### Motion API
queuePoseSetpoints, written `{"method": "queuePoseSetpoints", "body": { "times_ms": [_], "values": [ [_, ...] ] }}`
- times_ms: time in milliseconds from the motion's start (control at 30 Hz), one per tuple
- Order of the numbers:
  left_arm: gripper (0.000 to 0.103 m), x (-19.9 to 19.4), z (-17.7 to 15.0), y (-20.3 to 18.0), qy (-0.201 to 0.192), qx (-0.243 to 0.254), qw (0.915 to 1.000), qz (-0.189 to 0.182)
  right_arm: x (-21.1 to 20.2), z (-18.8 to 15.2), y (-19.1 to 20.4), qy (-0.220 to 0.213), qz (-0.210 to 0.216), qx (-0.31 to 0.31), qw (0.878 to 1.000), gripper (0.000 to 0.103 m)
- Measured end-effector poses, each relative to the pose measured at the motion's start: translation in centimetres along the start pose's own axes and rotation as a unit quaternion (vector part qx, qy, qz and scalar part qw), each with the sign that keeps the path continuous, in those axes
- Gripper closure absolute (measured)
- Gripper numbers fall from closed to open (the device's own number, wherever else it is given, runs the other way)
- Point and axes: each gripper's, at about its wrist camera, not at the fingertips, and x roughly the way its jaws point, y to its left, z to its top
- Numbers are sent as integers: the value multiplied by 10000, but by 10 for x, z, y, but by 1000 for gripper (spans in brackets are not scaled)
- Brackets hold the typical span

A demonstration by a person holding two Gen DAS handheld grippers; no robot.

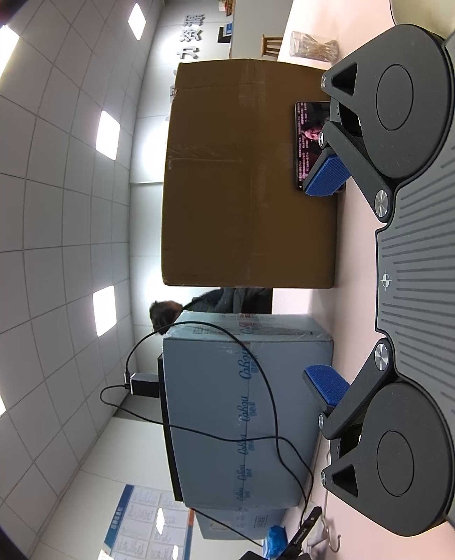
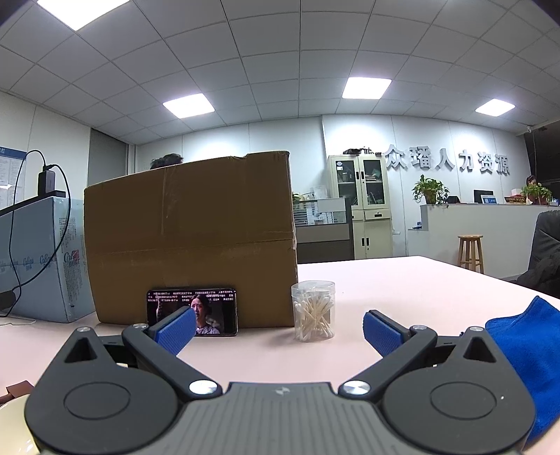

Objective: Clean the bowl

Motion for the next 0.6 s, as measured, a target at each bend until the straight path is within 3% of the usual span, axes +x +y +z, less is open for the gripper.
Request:
{"method": "queuePoseSetpoints", "body": {
  "times_ms": [600],
  "values": [
    [0,-1,0,0,9,26,10000,-40,-1,0,-1,28,38,0,10000,0]
  ]
}}
